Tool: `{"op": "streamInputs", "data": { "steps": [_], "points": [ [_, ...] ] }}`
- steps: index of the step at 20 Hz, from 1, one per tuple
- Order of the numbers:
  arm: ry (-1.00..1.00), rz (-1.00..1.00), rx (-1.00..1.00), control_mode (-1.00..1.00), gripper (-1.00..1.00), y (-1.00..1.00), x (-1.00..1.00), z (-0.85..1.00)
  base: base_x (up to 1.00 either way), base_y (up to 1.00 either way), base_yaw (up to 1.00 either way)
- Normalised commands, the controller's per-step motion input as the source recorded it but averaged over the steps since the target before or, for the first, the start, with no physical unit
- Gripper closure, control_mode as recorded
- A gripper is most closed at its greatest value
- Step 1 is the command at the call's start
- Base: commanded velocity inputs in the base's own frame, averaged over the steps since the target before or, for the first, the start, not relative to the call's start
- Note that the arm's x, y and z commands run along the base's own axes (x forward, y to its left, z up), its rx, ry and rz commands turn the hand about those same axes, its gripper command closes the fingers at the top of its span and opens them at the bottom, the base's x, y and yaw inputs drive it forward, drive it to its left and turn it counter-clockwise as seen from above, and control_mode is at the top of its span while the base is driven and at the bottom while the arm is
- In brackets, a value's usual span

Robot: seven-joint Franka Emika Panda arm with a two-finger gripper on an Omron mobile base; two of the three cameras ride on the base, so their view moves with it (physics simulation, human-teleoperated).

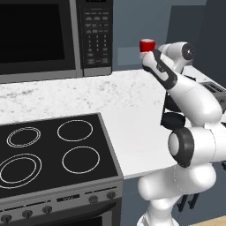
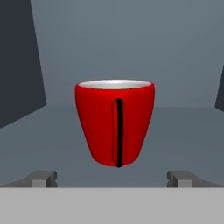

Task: Gather all objects into one cabinet and sort the glasses and bowls to opposite sides.

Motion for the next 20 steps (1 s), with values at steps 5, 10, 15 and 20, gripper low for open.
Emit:
{"op": "streamInputs", "data": {
  "steps": [5,10,15,20],
  "points": [
    [0.00,0.00,0.00,-1.00,-1.00,0.00,0.20,0.00,0.00,0.00,0.00],
    [0.00,0.00,0.00,-1.00,-1.00,0.00,0.16,0.01,0.00,0.00,0.00],
    [0.00,0.00,0.00,-1.00,-1.00,0.00,0.18,0.00,0.00,0.00,0.00],
    [0.00,0.00,0.00,-1.00,-1.00,0.00,0.07,0.00,0.00,0.00,0.00]
  ]
}}
